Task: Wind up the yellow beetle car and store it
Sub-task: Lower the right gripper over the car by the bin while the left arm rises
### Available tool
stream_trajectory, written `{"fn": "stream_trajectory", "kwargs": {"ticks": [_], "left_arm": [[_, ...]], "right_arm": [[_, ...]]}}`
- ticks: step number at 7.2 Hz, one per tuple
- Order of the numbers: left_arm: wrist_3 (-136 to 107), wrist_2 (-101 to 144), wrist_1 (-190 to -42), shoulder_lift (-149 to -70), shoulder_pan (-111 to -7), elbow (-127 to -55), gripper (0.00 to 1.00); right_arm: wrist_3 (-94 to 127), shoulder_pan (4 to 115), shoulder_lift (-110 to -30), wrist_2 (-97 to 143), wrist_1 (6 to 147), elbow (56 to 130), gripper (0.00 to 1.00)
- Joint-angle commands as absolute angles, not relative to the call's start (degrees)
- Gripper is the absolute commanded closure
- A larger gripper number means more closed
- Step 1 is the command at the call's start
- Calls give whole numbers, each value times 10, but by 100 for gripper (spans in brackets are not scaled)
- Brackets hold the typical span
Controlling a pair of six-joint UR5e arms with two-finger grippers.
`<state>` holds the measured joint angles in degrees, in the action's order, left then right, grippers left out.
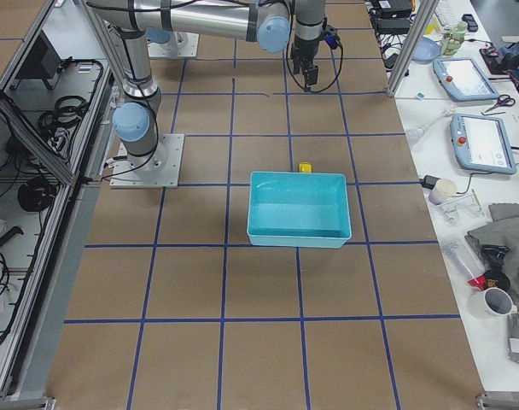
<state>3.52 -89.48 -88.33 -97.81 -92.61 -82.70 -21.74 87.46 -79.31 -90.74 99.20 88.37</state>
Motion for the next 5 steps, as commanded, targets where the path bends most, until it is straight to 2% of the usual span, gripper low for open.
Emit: {"fn": "stream_trajectory", "kwargs": {"ticks": [1, 3, 5], "left_arm": [[-35, -921, -892, -949, -926, -833, 0], [-28, -921, -892, -929, -924, -861, 0], [-28, -916, -890, -920, -923, -867, 0]], "right_arm": [[-239, 868, -760, -909, 984, 889, 0], [-424, 867, -716, -911, 1067, 907, 0], [-488, 849, -715, -941, 1160, 972, 0]]}}
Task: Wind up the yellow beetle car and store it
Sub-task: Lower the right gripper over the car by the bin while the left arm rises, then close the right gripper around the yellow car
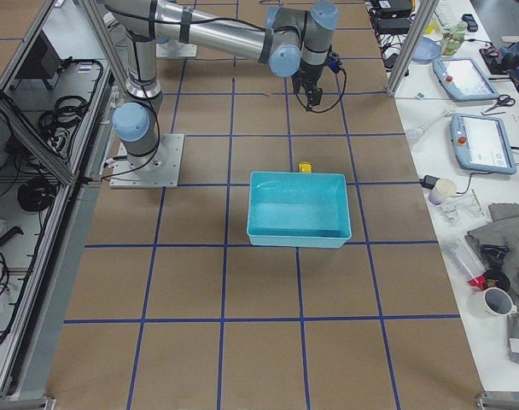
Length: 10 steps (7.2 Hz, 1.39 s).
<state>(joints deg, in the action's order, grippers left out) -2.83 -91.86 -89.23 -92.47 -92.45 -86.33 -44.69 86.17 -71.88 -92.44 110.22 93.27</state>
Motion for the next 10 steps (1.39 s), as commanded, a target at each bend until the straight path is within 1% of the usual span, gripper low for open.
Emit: {"fn": "stream_trajectory", "kwargs": {"ticks": [1, 2, 4, 6, 7, 9, 10], "left_arm": [[-26, -911, -888, -919, -917, -862, 0], [-25, -912, -882, -920, -915, -860, 0], [-5, -918, -882, -917, -916, -861, 0], [-2, -913, -880, -917, -915, -859, 0], [-2, -913, -880, -915, -916, -862, 0], [-2, -912, -875, -917, -916, -861, 0], [-2, -911, -875, -912, -916, -860, 0]], "right_arm": [[-497, 825, -715, -947, 1191, 1005, 0], [-605, 789, -710, -940, 1230, 1026, 0], [-826, 735, -698, -912, 1250, 1041, 0], [-975, 729, -671, -929, 1294, 1040, 0], [-1034, 728, -662, -929, 1298, 1040, 0], [-1037, 728, -656, -922, 1309, 1039, 1], [-1039, 728, -644, -923, 1317, 1038, 4]]}}
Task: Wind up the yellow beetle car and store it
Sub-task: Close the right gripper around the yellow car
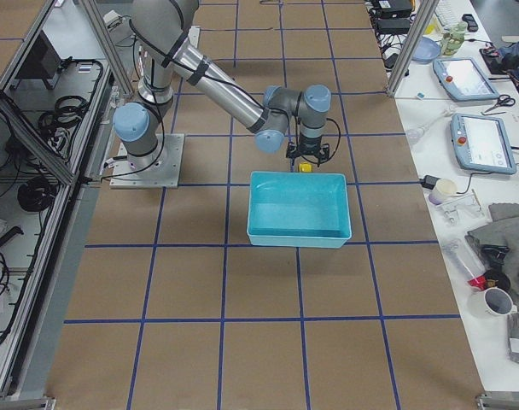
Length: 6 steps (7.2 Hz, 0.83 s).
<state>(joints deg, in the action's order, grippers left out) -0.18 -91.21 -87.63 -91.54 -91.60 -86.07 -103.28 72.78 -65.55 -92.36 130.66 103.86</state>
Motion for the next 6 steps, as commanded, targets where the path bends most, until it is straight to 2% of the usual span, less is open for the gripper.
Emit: {"fn": "stream_trajectory", "kwargs": {"ticks": [1, 2, 3, 4, 5, 6], "left_arm": [[-2, -911, -875, -912, -916, -861, 0], [-2, -912, -875, -912, -916, -865, 0], [-2, -912, -875, -911, -916, -865, 0], [-2, -912, -875, -911, -917, -865, 0], [-2, -912, -875, -911, -917, -865, 0], [-2, -912, -875, -911, -917, -866, 0]], "right_arm": [[-1039, 728, -637, -927, 1320, 1040, 5], [-1041, 727, -632, -931, 1320, 1038, 9], [-1042, 727, -632, -930, 1320, 1038, 39], [-1042, 728, -632, -930, 1322, 1038, 78], [-1042, 727, -633, -928, 1322, 1039, 100], [-1042, 729, -639, -924, 1320, 1038, 100]]}}
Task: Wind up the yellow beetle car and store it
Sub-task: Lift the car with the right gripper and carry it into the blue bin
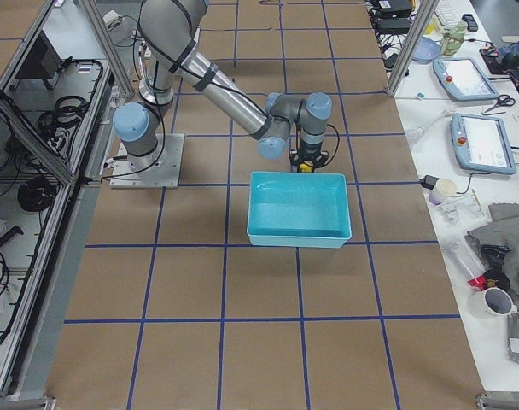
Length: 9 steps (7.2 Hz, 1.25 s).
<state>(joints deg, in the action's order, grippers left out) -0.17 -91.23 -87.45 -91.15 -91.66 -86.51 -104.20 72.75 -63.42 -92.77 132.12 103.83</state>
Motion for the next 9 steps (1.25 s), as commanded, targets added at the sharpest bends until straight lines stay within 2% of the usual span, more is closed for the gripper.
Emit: {"fn": "stream_trajectory", "kwargs": {"ticks": [1, 3, 6, 9], "left_arm": [[-2, -912, -875, -911, -917, -866, 0], [-2, -912, -874, -911, -917, -867, 0], [-2, -912, -875, -911, -916, -868, 0], [-2, -911, -875, -911, -918, -867, 0]], "right_arm": [[-1042, 734, -642, -923, 1315, 1035, 100], [-1034, 760, -694, -898, 1280, 1026, 100], [-1051, 750, -733, -903, 1192, 958, 100], [-1205, 606, -730, -901, 1182, 951, 100]]}}
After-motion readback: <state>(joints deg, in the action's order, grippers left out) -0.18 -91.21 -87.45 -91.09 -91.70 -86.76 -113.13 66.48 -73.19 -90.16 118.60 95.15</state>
